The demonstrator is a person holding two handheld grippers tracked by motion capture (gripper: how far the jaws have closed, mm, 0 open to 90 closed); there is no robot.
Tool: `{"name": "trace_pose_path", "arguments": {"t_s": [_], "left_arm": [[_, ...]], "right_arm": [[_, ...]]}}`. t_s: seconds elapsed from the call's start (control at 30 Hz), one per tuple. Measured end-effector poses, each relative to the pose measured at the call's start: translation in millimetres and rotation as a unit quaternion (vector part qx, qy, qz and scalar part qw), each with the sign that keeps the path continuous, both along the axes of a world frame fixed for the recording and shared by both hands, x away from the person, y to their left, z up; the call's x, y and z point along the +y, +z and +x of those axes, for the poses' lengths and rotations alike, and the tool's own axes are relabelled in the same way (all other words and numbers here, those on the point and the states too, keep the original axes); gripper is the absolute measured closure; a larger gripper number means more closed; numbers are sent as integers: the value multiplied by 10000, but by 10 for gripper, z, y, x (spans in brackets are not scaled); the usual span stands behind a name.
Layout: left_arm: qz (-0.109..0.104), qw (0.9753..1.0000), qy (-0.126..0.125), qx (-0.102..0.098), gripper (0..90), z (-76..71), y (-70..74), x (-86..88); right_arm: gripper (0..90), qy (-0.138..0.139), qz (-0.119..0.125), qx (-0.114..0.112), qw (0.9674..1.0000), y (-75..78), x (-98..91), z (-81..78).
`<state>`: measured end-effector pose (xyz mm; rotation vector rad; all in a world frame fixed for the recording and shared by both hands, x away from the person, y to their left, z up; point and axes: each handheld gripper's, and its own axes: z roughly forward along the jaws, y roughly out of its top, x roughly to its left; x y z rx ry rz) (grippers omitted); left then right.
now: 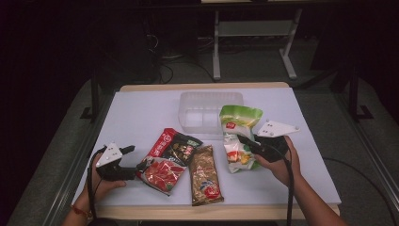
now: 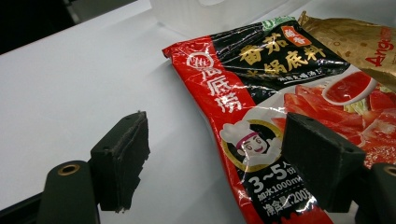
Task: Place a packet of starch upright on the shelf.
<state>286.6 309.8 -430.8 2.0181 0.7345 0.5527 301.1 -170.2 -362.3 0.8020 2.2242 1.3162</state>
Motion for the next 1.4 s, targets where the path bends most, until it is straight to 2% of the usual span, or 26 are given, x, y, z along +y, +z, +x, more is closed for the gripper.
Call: {"name": "trace_pose_path", "arguments": {"t_s": [0.33,0.5,0.87,1.13,1.4], "left_arm": [[-18,10000,-2,7,226,1,-4,-6],[-26,10000,-1,14,226,2,-5,-6],[-28,10000,6,1,226,0,-1,0],[-30,10000,-14,-5,226,0,-1,0],[-46,10000,-21,14,226,3,-5,0]], "right_arm": [[847,-178,-20,-220,9996,2,72,119],[848,-285,-57,-433,9986,31,96,165],[849,-458,-92,-608,9971,66,173,331],[849,-576,-129,-841,9947,132,256,461],[850,-696,-106,-964,9928,185,320,612]]}}
